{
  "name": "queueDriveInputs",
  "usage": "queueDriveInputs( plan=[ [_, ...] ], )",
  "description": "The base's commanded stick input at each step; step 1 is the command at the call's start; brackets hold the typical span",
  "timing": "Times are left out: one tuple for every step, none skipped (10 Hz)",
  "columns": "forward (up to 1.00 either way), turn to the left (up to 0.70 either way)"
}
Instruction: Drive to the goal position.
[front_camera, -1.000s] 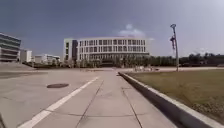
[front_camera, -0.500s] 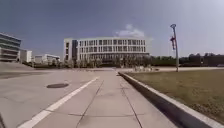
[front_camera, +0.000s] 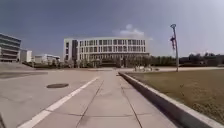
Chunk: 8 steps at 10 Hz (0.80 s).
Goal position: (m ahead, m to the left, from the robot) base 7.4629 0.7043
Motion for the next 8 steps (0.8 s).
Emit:
queueDriveInputs(
  plan=[
    [0.05,0.00],
    [0.04,0.00],
    [0.04,0.00],
    [0.04,0.00],
    [0.04,0.00],
    [0.04,0.00],
    [0.04,0.00],
    [0.04,0.00]
  ],
)
